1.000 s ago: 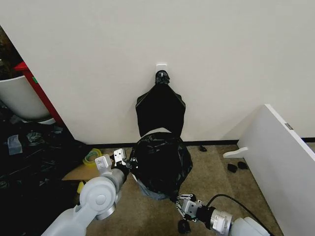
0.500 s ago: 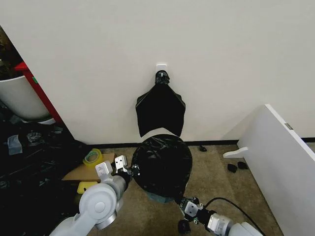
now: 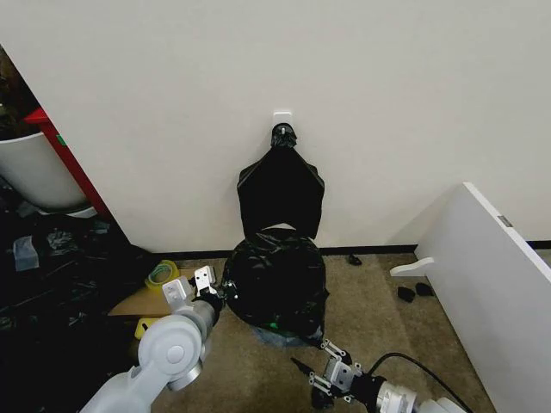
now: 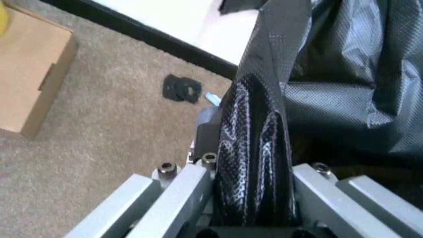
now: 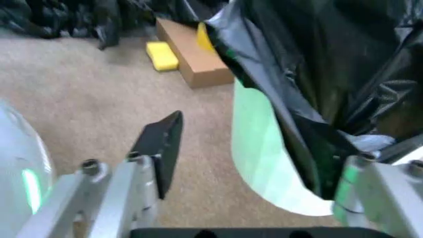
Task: Place the garbage bag over the trash bin.
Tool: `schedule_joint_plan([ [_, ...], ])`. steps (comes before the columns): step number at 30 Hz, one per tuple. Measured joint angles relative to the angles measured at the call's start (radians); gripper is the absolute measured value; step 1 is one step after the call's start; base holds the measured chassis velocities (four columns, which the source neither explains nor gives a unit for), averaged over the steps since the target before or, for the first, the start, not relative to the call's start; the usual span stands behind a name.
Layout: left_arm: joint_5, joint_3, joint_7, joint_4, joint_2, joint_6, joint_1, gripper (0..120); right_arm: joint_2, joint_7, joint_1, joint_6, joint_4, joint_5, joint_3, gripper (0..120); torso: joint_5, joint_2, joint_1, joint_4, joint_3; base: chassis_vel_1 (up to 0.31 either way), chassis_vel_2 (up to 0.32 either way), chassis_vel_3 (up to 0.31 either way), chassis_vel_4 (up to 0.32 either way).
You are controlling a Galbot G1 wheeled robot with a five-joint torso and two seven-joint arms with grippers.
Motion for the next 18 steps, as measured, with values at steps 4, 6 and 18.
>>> schedule_joint_plan([
  [4, -0.008, -0.005, -0.011, 0.012, 0.005, -0.012, -0.007, 1, 0.012, -0.028, -0.014, 0.062, -0.005, 0.036, 0.002, 76, 0.0000, 0.000, 0.000, -0.0002, 0.000, 0.000, 0.000, 0.000, 0.000],
  [6, -0.008, -0.005, -0.011, 0.015, 0.005, -0.015, -0.007, 1, 0.016, -0.048, -0.014, 0.084, -0.006, 0.059, 0.005, 81, 0.0000, 0.000, 0.000, -0.0001, 0.000, 0.000, 0.000, 0.000, 0.000],
  [18, 0.004, -0.001, -0.030, 0.059, 0.002, -0.038, -0.048, 1, 0.023, -0.190, 0.001, 0.206, -0.030, 0.258, 0.030, 100, 0.0000, 0.000, 0.000, -0.0002, 0.000, 0.000, 0.000, 0.000, 0.000],
])
